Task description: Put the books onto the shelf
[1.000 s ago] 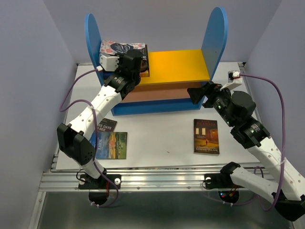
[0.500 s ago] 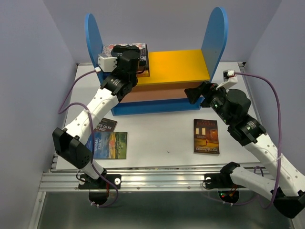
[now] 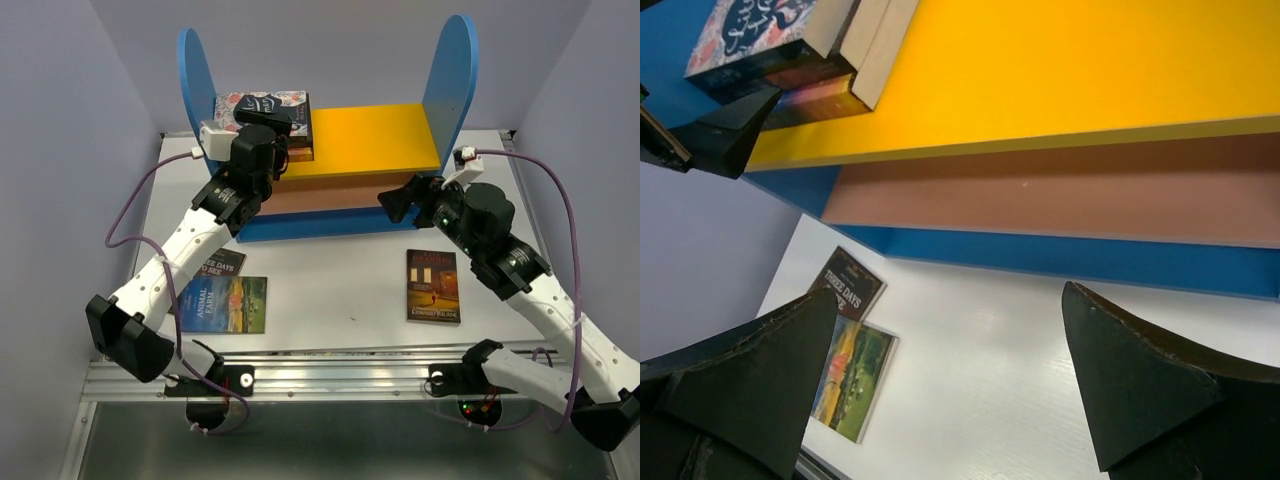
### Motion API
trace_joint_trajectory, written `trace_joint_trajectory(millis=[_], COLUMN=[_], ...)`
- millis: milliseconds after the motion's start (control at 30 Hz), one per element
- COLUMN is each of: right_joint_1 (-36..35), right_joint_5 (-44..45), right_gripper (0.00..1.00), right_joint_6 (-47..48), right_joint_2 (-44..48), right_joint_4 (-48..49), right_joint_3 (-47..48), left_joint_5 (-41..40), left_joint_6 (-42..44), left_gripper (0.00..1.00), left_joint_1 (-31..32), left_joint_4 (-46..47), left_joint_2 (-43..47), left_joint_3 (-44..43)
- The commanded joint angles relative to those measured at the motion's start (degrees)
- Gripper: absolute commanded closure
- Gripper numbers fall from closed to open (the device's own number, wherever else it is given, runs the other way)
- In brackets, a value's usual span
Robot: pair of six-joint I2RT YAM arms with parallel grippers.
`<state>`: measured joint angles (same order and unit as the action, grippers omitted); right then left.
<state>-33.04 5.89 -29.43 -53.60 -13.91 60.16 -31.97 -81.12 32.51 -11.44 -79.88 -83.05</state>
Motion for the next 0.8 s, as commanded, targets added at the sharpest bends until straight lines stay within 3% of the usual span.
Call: trace_joint_trajectory(millis=[0, 100, 200, 267, 367, 500, 633, 767], right_joint_1=[0.08, 0.08, 0.69, 2.09, 11.39, 24.56, 32.23, 36.20], right_joint_5=[-1.41, 0.60, 6.75, 6.95, -2.97, -4.39, -1.51, -4.65], right_gripper=[0.00, 0.00, 0.00, 0.00, 0.00, 0.00, 0.00, 0.00], right_joint_6=[1.13, -0.53, -3.42, -4.23, -7.65, -9.86, -9.86, -9.95], right_joint_2=[-0.45, 0.25, 0.69, -0.09, -3.08, -4.93, -2.91, -4.57], right_joint_4=[-0.59, -1.38, -4.36, -5.59, -5.51, -5.60, -5.69, -5.60], right_joint_3=[0.14, -2.32, -5.66, -8.20, -11.72, -18.57, -23.24, -27.63], left_joint_5=[6.80, 10.68, 18.66, 19.31, 20.80, 27.99, 34.40, 38.64], left_joint_6=[6.75, 10.88, 20.61, 24.15, 30.31, 33.57, 34.71, 35.42], left_gripper=[0.01, 0.01, 0.01, 0.01, 0.01, 0.01, 0.01, 0.01], left_joint_1=[-0.17, -0.08, 0.71, 2.11, 6.06, 9.66, 12.13, 13.81], left_joint_4=[3.88, 6.96, 10.28, 10.56, 11.00, 13.98, 18.37, 20.58], left_joint_2=[4.45, 6.92, 8.77, 9.30, 9.39, 7.72, 4.56, -1.06], left_joint_3=[3.49, 7.54, 11.23, 14.21, 18.70, 24.68, 28.63, 27.50])
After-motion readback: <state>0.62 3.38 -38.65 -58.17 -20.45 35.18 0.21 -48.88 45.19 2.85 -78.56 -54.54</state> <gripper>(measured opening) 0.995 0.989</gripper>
